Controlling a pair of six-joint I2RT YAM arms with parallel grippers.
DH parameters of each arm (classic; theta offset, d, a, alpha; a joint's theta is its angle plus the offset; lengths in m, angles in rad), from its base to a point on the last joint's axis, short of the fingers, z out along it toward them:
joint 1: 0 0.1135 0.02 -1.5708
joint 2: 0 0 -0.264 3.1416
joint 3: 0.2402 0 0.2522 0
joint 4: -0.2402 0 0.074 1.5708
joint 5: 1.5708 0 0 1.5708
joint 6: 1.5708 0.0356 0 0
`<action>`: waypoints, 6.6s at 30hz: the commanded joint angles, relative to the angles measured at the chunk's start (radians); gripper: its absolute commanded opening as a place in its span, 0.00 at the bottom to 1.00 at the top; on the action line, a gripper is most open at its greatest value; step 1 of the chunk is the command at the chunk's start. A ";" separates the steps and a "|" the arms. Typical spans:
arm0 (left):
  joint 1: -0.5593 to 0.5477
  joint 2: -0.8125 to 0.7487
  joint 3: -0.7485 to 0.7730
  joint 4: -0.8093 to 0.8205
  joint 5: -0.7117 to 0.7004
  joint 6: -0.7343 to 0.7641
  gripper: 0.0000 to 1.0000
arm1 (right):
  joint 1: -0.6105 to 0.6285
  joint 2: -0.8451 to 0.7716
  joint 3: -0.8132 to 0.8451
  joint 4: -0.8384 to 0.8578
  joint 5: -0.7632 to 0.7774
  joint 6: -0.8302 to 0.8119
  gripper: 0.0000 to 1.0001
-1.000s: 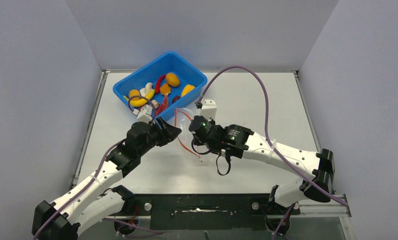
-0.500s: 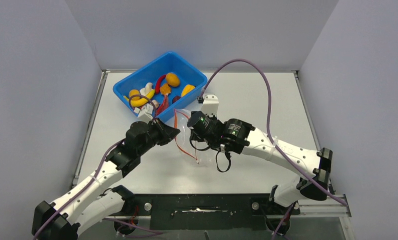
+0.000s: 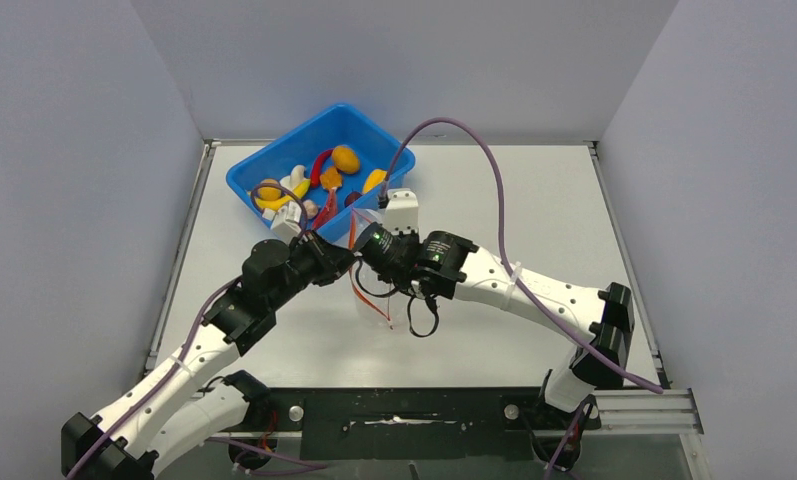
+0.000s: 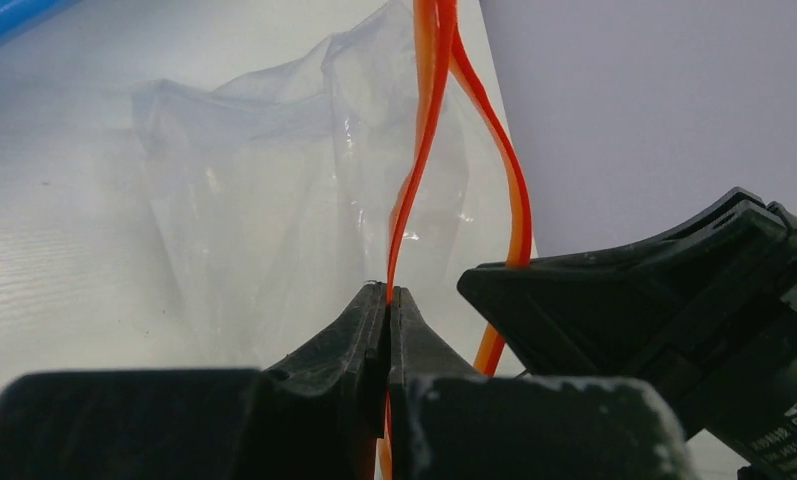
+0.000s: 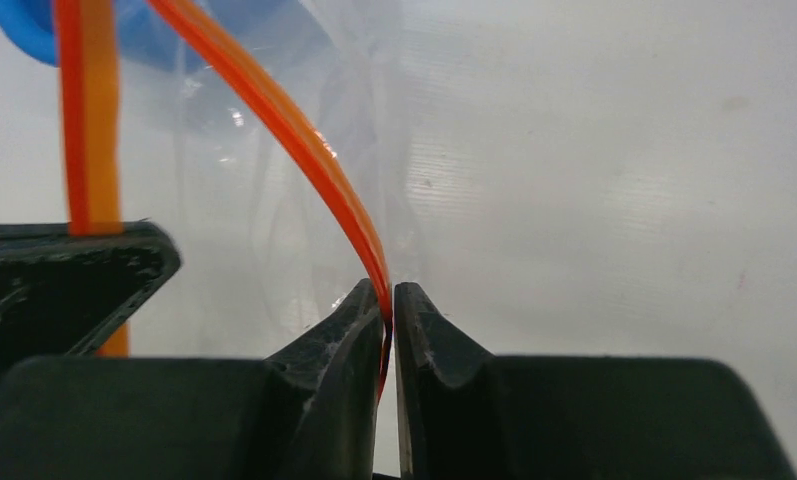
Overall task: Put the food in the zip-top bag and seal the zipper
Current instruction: Open the zipper of the food storage bag, then pick up the fake fruit from the bin, then place the fake fruit in the zipper food storage bag.
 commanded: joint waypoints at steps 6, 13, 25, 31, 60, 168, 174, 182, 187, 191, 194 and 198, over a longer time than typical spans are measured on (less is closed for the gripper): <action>0.003 -0.032 0.148 -0.148 -0.097 0.134 0.00 | -0.039 -0.151 -0.041 -0.056 0.122 0.065 0.01; 0.003 0.027 0.202 -0.243 -0.151 0.198 0.00 | -0.039 -0.085 0.038 -0.185 0.153 0.146 0.00; 0.005 -0.001 0.134 -0.073 -0.010 0.170 0.00 | -0.037 -0.164 -0.095 0.096 -0.020 0.013 0.00; 0.005 -0.003 0.163 -0.095 -0.036 0.179 0.37 | -0.039 -0.111 -0.050 -0.051 0.054 0.064 0.00; 0.307 0.332 0.423 -0.239 -0.129 0.501 0.75 | -0.359 -0.385 -0.454 0.397 -0.372 -0.237 0.00; 0.478 1.093 0.925 -0.167 -0.063 0.907 0.07 | -0.372 -0.262 -0.424 0.494 -0.551 -0.128 0.00; 0.478 1.004 0.909 -0.173 -0.082 0.860 0.04 | -0.371 -0.260 -0.424 0.504 -0.562 -0.119 0.00; 0.478 0.836 0.836 -0.135 0.038 0.726 0.03 | -0.370 -0.248 -0.408 0.543 -0.629 -0.074 0.00; 0.478 0.703 0.741 -0.065 0.171 0.597 0.01 | -0.370 -0.247 -0.416 0.560 -0.654 -0.035 0.00; 0.478 0.594 0.652 0.023 0.293 0.488 0.00 | -0.370 -0.250 -0.419 0.579 -0.669 0.004 0.00; 0.478 0.526 0.592 0.080 0.365 0.400 0.00 | -0.370 -0.251 -0.432 0.608 -0.694 0.034 0.00; 0.478 0.445 0.495 0.199 0.454 0.262 0.00 | -0.371 -0.251 -0.455 0.658 -0.732 0.079 0.00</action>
